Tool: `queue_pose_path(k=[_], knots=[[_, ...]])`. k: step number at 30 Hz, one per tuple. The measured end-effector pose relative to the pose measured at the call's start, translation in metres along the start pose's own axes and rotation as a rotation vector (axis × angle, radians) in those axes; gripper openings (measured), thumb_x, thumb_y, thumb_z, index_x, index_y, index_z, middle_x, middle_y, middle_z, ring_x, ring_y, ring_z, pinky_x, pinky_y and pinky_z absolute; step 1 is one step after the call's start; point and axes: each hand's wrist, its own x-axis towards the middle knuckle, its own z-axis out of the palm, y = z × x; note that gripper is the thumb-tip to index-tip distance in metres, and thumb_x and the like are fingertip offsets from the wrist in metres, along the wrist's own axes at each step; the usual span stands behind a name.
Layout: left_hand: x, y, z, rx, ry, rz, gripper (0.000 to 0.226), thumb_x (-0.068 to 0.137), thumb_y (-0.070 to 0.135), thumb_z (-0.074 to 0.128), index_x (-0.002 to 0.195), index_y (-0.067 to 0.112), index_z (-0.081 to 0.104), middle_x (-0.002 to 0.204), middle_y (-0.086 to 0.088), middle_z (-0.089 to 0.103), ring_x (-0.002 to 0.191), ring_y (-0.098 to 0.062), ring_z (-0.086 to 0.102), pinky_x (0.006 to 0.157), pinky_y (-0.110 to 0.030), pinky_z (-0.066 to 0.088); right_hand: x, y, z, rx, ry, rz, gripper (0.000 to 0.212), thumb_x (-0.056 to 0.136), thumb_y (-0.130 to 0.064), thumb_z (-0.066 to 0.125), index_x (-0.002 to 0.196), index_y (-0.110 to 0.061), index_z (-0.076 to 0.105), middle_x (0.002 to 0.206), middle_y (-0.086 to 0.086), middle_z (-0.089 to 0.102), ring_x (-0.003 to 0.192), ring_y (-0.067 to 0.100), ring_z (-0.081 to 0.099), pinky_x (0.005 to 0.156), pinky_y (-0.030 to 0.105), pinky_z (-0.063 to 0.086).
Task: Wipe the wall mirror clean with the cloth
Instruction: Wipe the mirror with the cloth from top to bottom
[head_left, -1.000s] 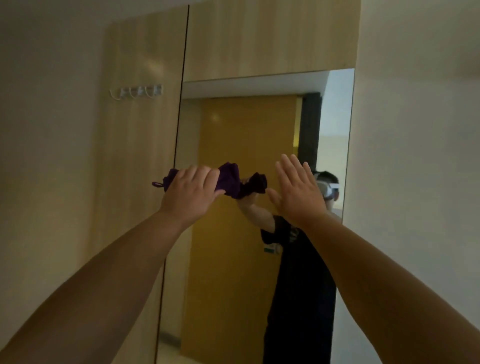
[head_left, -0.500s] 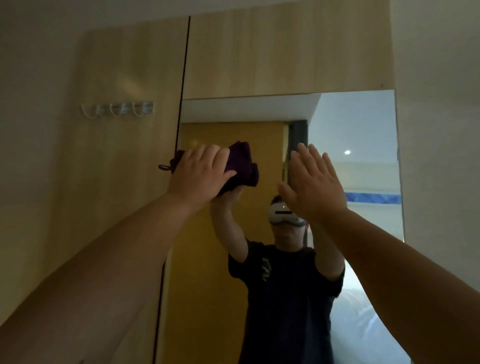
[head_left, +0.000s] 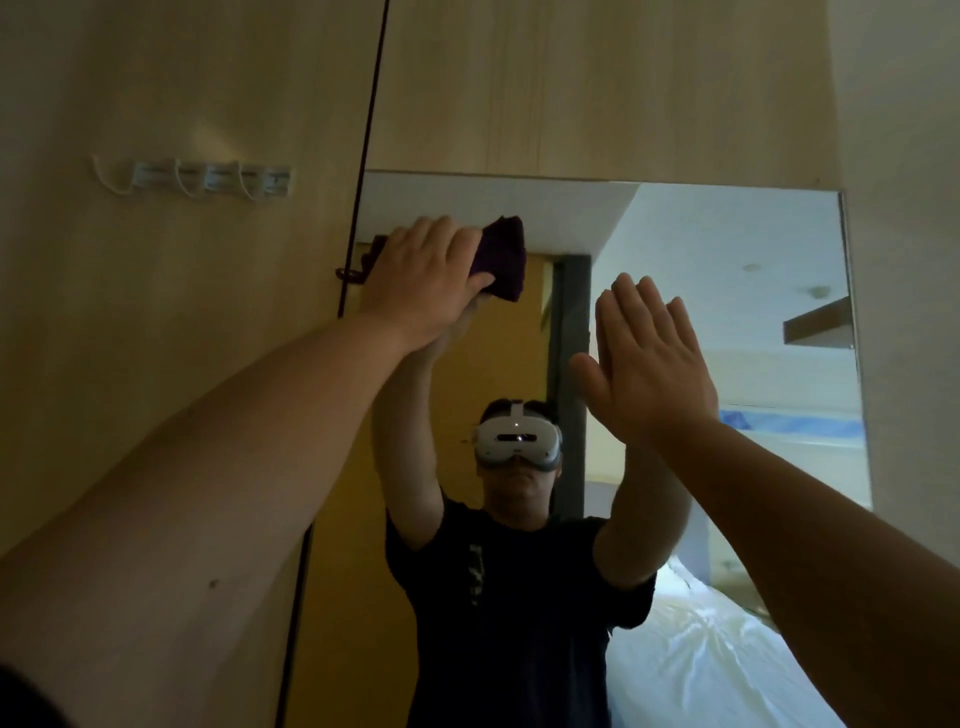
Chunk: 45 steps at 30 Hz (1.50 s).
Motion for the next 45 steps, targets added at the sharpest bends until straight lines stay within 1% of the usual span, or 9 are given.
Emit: queue_pose_path(k=[6, 10, 15, 21, 25, 30, 35, 40, 45], knots=[[0.066, -0.031, 0.006, -0.023, -0.052, -0.023, 0.048, 0.102, 0.046, 0.041, 0.131, 0.010, 0.046, 0.129, -0.014, 0.046, 0.115, -0.034, 0.042, 0.095, -0.047, 0.035, -0.001, 0.001, 0.000, 0.028, 0.030, -0.008, 0.077, 0.099, -0.062, 0.012, 0.158, -0.014, 0.014, 0.166, 0.008, 0.006, 0.153, 0.023, -0.007, 0.124, 0.046, 0.001], [0.053, -0.030, 0.013, -0.075, -0.029, -0.054, 0.048, 0.100, 0.049, 0.038, 0.128, 0.011, 0.050, 0.122, -0.014, 0.048, 0.110, -0.033, 0.044, 0.091, -0.046, 0.035, -0.001, 0.003, 0.000, 0.054, 0.039, -0.017, 0.073, 0.100, -0.059, 0.020, 0.157, -0.014, 0.017, 0.166, 0.007, 0.008, 0.153, 0.022, -0.004, 0.124, 0.044, 0.000], [-0.075, -0.002, -0.001, -0.176, -0.003, 0.107, 0.048, 0.096, 0.046, 0.042, 0.115, 0.006, 0.059, 0.107, -0.012, 0.054, 0.093, -0.031, 0.049, 0.080, -0.043, 0.036, -0.002, 0.004, -0.002, 0.136, 0.044, -0.022, 0.068, 0.099, -0.056, 0.028, 0.154, -0.016, 0.027, 0.165, 0.008, 0.016, 0.153, 0.025, 0.003, 0.124, 0.045, 0.003], [-0.289, 0.060, -0.019, -0.275, -0.109, 0.164, 0.040, 0.099, 0.041, 0.048, 0.130, 0.015, 0.049, 0.113, -0.004, 0.049, 0.099, -0.026, 0.053, 0.085, -0.042, 0.041, 0.001, 0.004, -0.010, 0.230, 0.057, -0.019, 0.052, 0.095, -0.049, 0.029, 0.127, -0.012, 0.049, 0.143, 0.013, 0.044, 0.139, 0.033, 0.034, 0.115, 0.056, 0.028], [-0.308, 0.064, -0.018, -0.249, -0.130, 0.170, 0.039, 0.102, 0.043, 0.045, 0.130, 0.016, 0.051, 0.112, -0.003, 0.049, 0.099, -0.024, 0.053, 0.087, -0.039, 0.039, -0.010, 0.014, -0.013, 0.305, 0.080, -0.003, 0.056, 0.097, -0.044, 0.030, 0.140, -0.012, 0.045, 0.155, 0.014, 0.035, 0.149, 0.032, 0.022, 0.121, 0.053, 0.019], [-0.244, 0.055, -0.021, -0.236, -0.073, 0.171, 0.039, 0.095, 0.036, 0.054, 0.126, 0.012, 0.052, 0.109, -0.007, 0.054, 0.093, -0.029, 0.059, 0.078, -0.042, 0.048, -0.028, 0.051, -0.018, 0.229, 0.057, 0.077, 0.061, 0.097, -0.047, 0.027, 0.144, -0.009, 0.036, 0.157, 0.018, 0.029, 0.148, 0.035, 0.021, 0.120, 0.057, 0.018], [-0.058, 0.036, -0.016, -0.141, 0.034, 0.030, 0.041, 0.091, 0.033, 0.062, 0.121, 0.006, 0.062, 0.110, -0.017, 0.057, 0.093, -0.036, 0.057, 0.080, -0.045, 0.048, -0.031, 0.056, -0.009, 0.122, 0.042, 0.058, 0.060, 0.099, -0.046, 0.024, 0.146, -0.011, 0.036, 0.160, 0.014, 0.025, 0.151, 0.032, 0.013, 0.122, 0.053, 0.015], [0.090, 0.034, -0.026, -0.099, 0.044, -0.087, 0.048, 0.100, 0.041, 0.051, 0.141, 0.015, 0.047, 0.131, -0.017, 0.044, 0.117, -0.035, 0.044, 0.094, -0.042, 0.039, -0.032, 0.061, -0.005, 0.126, 0.064, 0.049, 0.061, 0.099, -0.047, 0.025, 0.150, -0.014, 0.033, 0.162, 0.012, 0.022, 0.152, 0.029, 0.009, 0.124, 0.048, 0.009], [0.118, 0.053, -0.003, -0.119, -0.082, -0.011, 0.052, 0.103, 0.041, 0.045, 0.148, 0.019, 0.034, 0.136, -0.013, 0.042, 0.121, -0.033, 0.041, 0.097, -0.043, 0.036, -0.031, 0.063, -0.002, 0.141, 0.093, 0.037, 0.060, 0.099, -0.047, 0.026, 0.148, -0.015, 0.037, 0.161, 0.011, 0.027, 0.152, 0.028, 0.013, 0.124, 0.049, 0.012]])
